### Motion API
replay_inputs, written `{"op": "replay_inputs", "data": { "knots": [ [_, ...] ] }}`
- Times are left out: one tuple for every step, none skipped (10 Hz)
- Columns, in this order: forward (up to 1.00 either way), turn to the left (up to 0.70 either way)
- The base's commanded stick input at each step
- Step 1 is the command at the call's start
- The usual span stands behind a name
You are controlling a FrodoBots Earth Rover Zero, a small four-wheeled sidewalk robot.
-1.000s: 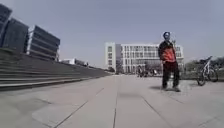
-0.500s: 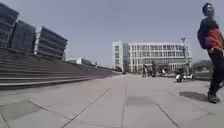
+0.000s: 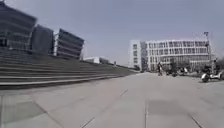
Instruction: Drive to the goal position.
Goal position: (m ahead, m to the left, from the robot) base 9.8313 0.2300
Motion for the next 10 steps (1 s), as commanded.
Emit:
{"op": "replay_inputs", "data": {
  "knots": [
    [0.85, 0.00],
    [0.84, 0.00],
    [0.74, 0.00],
    [0.70, 0.00],
    [0.70, 0.00],
    [0.70, 0.00],
    [0.70, 0.00],
    [0.70, 0.00],
    [0.70, 0.00],
    [0.70, 0.00]
  ]
}}
